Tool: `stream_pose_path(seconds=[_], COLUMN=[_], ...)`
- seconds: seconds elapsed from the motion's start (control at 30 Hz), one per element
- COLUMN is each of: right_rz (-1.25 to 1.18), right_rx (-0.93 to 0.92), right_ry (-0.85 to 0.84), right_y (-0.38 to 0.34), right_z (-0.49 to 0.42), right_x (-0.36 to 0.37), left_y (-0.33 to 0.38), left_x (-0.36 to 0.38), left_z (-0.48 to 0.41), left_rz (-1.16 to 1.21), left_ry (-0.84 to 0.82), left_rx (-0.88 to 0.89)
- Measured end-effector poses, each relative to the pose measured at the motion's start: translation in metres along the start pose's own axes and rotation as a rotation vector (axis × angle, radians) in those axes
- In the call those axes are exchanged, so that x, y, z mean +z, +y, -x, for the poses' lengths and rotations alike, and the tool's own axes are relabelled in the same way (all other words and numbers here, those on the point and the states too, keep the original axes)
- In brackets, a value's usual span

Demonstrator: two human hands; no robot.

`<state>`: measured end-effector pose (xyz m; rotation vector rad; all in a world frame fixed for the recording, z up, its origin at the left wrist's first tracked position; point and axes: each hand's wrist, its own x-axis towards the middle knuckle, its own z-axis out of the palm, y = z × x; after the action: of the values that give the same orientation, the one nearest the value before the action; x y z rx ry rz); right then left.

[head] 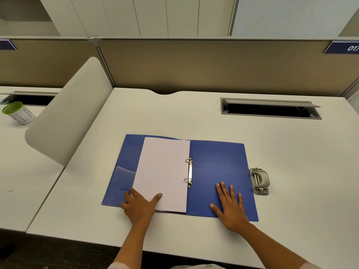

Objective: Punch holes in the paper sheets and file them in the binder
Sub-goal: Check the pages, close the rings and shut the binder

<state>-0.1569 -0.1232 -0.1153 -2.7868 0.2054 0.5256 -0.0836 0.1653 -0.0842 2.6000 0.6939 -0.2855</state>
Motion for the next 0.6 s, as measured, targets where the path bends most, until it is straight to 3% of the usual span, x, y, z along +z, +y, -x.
stream_pose_path(seconds=[0.3,0.6], right_rz=[-0.001,-0.024], right_rx=[-0.005,0.000], right_ry=[0.014,0.027], right_y=[0.002,0.004], right_z=[0.000,-0.002], right_x=[0.003,0.005], left_y=[0.003,0.044], left_x=[-0.012,-0.036], left_z=[-0.004,0.023], left_rz=[0.036,0.500], left_ry=[0.010,0.113], left_rx=[0.001,0.210])
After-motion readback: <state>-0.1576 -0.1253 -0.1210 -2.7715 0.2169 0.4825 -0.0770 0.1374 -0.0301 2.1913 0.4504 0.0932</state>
